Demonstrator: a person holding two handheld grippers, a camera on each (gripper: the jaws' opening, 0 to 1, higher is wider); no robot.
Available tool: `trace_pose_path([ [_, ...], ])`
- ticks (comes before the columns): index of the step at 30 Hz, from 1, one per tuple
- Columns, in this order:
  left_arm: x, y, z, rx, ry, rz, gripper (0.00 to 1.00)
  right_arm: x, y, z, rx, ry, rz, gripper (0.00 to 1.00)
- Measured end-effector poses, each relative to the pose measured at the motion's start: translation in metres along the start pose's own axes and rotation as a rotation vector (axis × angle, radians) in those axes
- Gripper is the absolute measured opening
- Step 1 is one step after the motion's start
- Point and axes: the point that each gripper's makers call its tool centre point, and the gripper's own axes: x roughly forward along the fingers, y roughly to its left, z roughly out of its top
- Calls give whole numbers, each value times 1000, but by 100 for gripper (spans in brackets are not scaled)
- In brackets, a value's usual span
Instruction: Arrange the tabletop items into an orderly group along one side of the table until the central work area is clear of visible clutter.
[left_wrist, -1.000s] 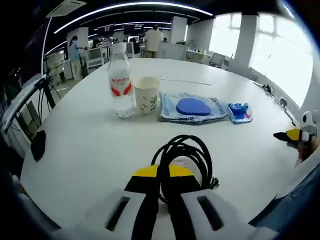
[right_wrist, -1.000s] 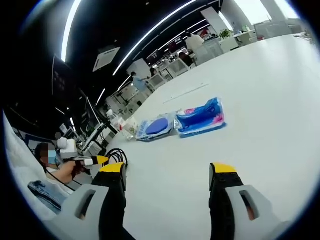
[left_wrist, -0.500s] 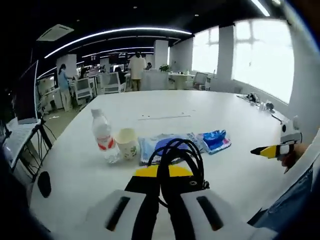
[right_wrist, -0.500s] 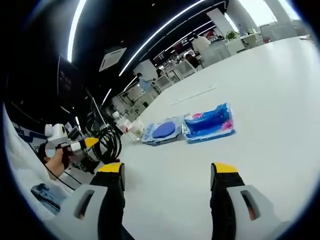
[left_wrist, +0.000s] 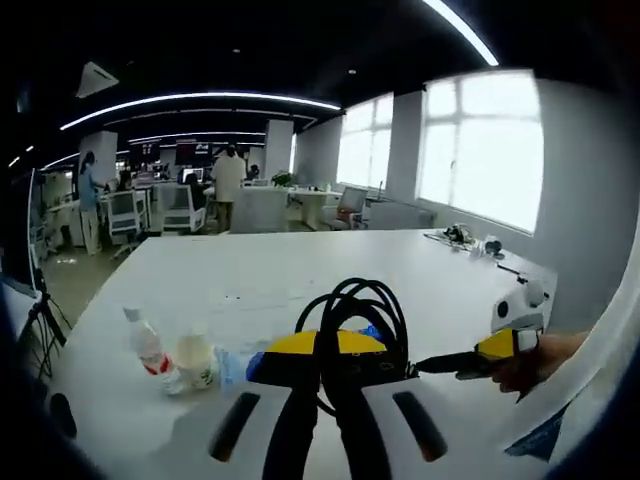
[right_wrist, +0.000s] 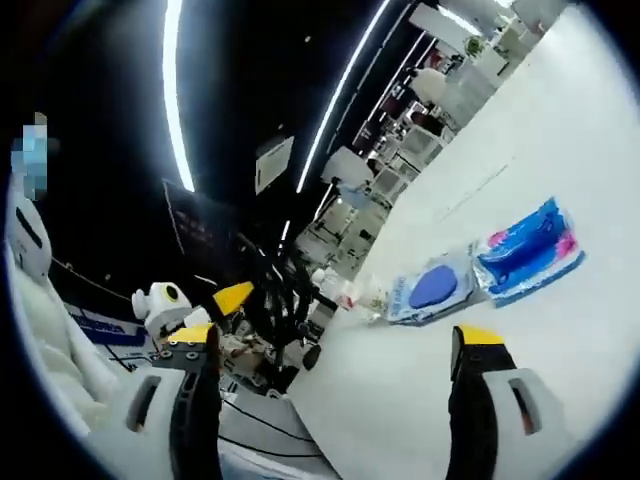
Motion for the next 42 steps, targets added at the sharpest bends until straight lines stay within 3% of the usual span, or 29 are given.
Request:
trace_pose_path([
  [1, 1, -3, 3, -2, -6, -8, 0, 2, 6, -5, 22, 21, 22, 99],
  [3, 3, -10, 9, -9, -20, -28, 0, 8, 11, 0, 8, 0, 33, 99],
  [6, 5, -17, 14, -21, -30, -52, 0, 15, 26, 16, 55, -64, 93, 98],
  [10, 4, -27, 20, -38, -52, -76, 0, 20, 25, 27, 69, -98, 91, 94],
  [15, 5, -35, 20, -47, -56, -99, 0, 22, 24, 26, 72, -99, 85, 68],
  [19, 5, -36, 17, -67, -51, -109, 0, 22, 36, 23, 59, -80, 129, 58],
  [21, 7, -38, 14, -83, -49, -120, 0, 22, 40, 20, 48, -62, 145, 40],
  [23, 9, -42, 10, -78, -38, -125, 0, 21, 45, 20, -3, -72, 159, 16],
  [27, 10, -41, 8, -116, -44, -134, 0, 19, 45, 20, 52, -68, 170, 15],
  [42, 15, -28, -14, -145, -14, -117, 3, 14, 57, 23, 4, -31, 176, 6],
])
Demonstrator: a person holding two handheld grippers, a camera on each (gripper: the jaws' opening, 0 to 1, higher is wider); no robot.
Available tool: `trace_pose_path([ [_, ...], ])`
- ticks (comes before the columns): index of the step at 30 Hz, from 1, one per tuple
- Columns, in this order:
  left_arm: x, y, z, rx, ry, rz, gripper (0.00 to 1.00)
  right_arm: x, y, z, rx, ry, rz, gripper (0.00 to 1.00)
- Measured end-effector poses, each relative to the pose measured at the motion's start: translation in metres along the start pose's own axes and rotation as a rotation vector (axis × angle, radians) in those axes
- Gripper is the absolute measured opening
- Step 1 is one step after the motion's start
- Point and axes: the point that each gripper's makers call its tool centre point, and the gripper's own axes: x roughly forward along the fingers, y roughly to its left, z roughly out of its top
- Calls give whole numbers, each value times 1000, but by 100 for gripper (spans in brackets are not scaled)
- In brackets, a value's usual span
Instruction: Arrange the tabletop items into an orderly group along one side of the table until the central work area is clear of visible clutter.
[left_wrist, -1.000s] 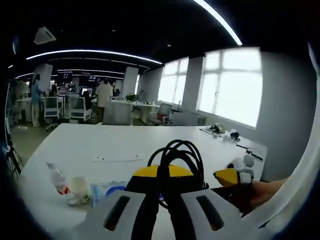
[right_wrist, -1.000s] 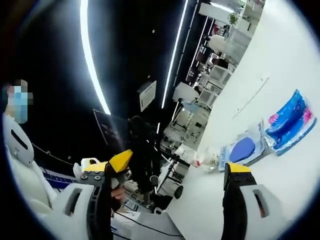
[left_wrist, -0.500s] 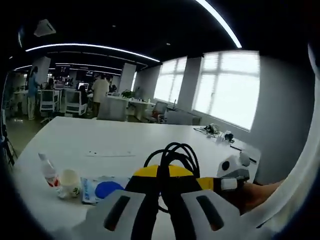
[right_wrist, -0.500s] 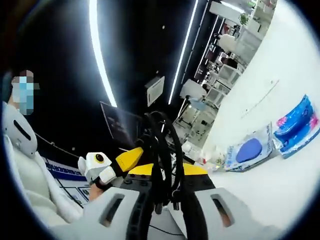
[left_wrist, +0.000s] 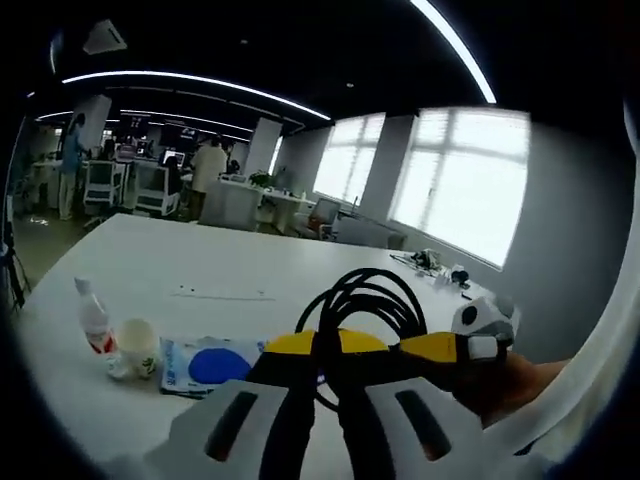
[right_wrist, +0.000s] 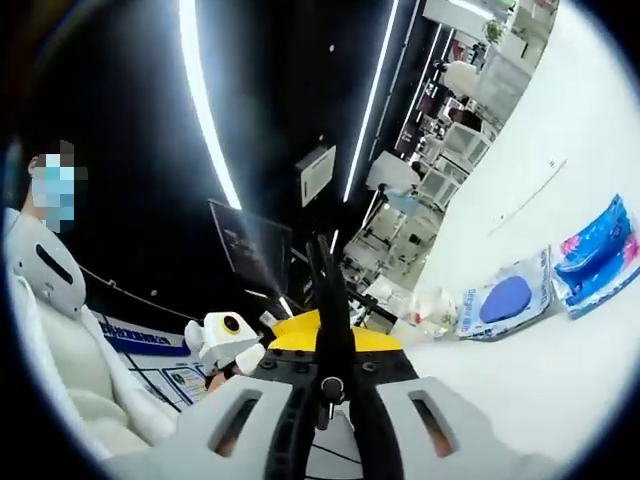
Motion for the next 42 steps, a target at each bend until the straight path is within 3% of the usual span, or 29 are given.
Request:
trace_pose_path([
  [3, 2, 1, -8, -1, 12, -4, 8, -1, 0, 1, 0, -2, -1, 5],
  [6, 5, -3, -21, -67, 34, -35, 16, -3, 3, 1, -2, 2, 1, 5],
  [11, 6, -8, -32, -143, 23, -60, 22, -9, 4, 1, -9, 7, -10, 5],
  [13, 6, -7, -35, -162, 29, -56, 34, -12, 4, 3, -13, -3, -16, 5],
  [15, 5, 0, -42, -172, 39, -33, 52, -19, -1, 8, 16, -27, -28, 5],
  [18, -3, 10, -52, -158, 43, 7, 65, -33, -15, 17, 50, -71, -76, 5],
  [24, -26, 35, -76, -187, 93, 90, 77, -60, -63, 15, 150, -91, -220, 5],
  [27, -36, 45, -84, -174, 119, 117, 74, -65, -78, 11, 180, -77, -244, 5],
  [32, -41, 50, -86, -128, 122, 142, 76, -74, -125, -14, 281, -13, -373, 5],
  [42, -38, 49, -91, -122, 139, 128, 74, -84, -160, -37, 341, 20, -446, 5],
])
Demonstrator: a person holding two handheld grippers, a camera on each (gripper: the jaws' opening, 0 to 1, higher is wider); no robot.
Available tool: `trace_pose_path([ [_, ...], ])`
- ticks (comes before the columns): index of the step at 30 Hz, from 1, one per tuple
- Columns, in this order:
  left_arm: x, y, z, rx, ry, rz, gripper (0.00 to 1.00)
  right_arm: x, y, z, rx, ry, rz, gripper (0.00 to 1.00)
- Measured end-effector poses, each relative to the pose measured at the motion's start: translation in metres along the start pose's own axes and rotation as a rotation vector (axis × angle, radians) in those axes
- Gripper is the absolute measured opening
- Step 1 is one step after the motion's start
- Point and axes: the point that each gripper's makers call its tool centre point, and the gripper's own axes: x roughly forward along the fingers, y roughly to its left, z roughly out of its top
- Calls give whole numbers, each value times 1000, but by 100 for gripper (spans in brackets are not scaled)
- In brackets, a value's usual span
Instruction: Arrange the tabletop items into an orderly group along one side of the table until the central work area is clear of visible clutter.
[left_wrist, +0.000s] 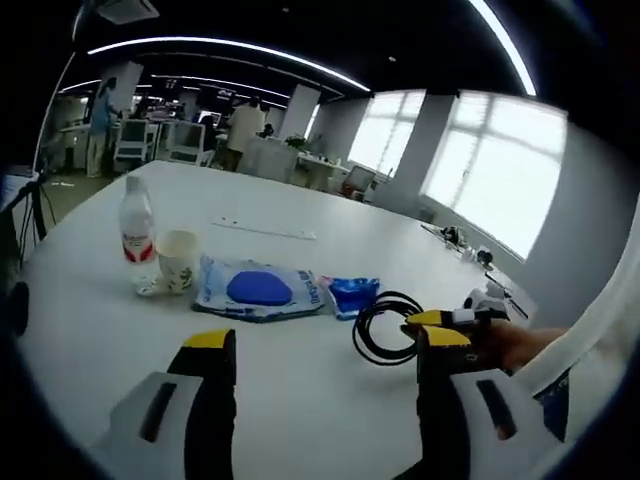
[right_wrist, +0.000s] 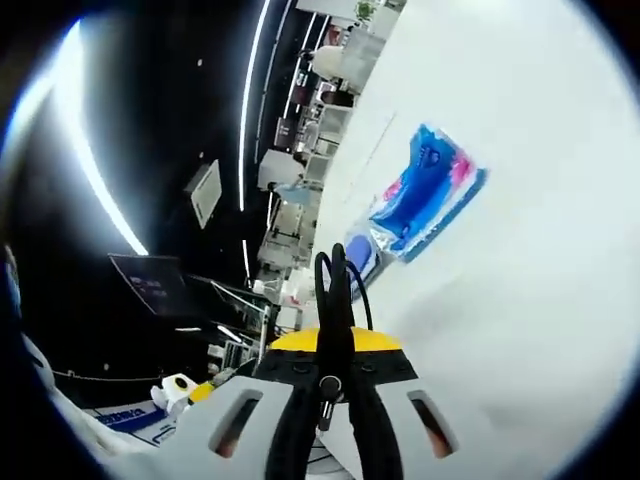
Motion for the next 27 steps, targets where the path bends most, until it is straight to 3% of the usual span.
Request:
trace_pose_path([
  [5, 3, -4, 1, -59, -19, -27, 73, -2, -14, -3, -15, 20, -48, 6],
  [19, 10, 4, 5, -55, -19, -13, 72, -7, -47, 9, -23, -9, -206, 8],
  [23, 16, 5, 2, -57, -10, -13, 72, -10, -58, 10, -112, 10, -289, 10],
  [25, 19, 6, 2, -60, -9, -11, 72, -15, -65, 12, -201, 23, -352, 14],
  [26, 20, 7, 2, -63, -9, -11, 72, -14, -64, 17, -252, 10, -343, 14],
  [27, 21, 8, 2, -66, -9, -10, 72, -17, -60, 12, -197, 25, -345, 14],
])
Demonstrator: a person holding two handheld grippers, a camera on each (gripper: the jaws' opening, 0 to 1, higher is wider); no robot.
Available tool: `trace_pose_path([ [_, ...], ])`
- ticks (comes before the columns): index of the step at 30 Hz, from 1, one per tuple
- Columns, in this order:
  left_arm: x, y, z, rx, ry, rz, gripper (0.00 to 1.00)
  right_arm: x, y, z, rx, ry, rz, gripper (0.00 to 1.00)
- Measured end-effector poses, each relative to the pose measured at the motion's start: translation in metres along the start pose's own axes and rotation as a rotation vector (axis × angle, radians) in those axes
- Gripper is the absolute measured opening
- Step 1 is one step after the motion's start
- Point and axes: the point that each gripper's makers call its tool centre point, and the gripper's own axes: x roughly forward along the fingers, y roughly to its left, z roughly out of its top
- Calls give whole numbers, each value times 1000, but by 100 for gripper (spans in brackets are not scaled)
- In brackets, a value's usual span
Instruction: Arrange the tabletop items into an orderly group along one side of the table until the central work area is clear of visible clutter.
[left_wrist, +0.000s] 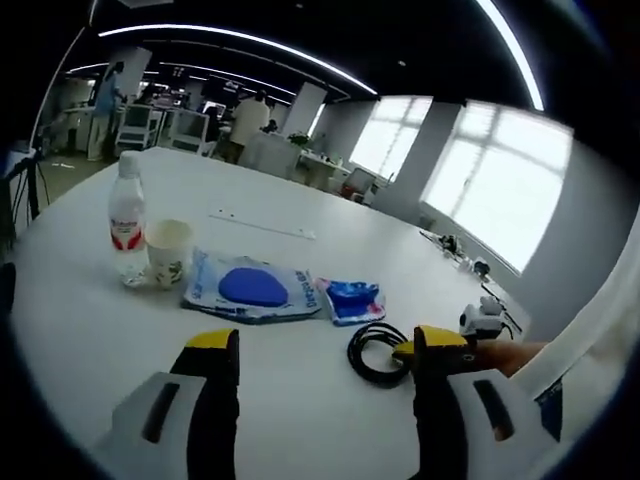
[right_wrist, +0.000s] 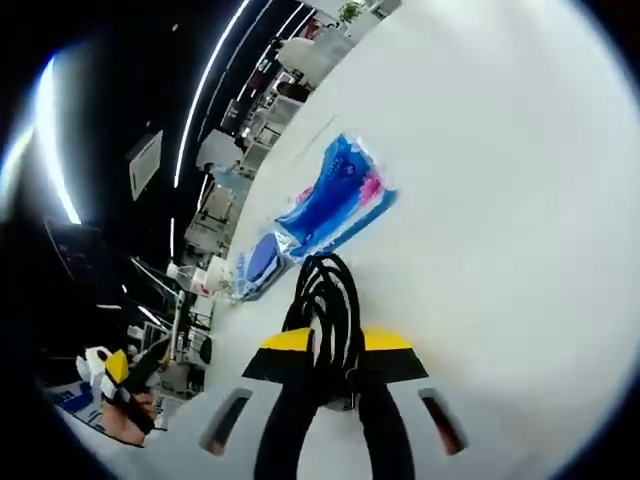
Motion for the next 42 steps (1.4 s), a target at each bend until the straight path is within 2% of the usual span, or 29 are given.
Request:
trace_pose_path([
  [3, 7, 2, 2, -2, 2, 1, 72, -2, 3, 3, -2, -10, 17, 22],
  [8, 19, 4, 7, 2, 0, -4, 72, -7, 5, 8, -88, -18, 16, 35],
  [12, 29, 4, 12, 5, 1, -9, 72, -16, 4, 20, -153, -54, 1, 52],
  [14, 33, 4, 14, 4, 0, -12, 72, -19, 3, 23, -182, -68, -2, 56],
  [20, 41, 0, 20, 9, -8, -27, 73, -27, 5, 33, -212, -112, 14, 61],
  [26, 40, 5, 12, 6, 25, -17, 73, -29, 11, 37, -301, -133, 30, 68],
  [29, 36, 9, 15, 8, 18, -6, 73, -29, 9, 35, -311, -123, 28, 69],
  [35, 24, 25, 29, -18, -38, 43, 73, -24, 10, 29, -331, -97, 31, 69],
  [42, 10, 44, 31, -13, -42, 99, 73, -20, 17, 25, -403, -77, 47, 70],
])
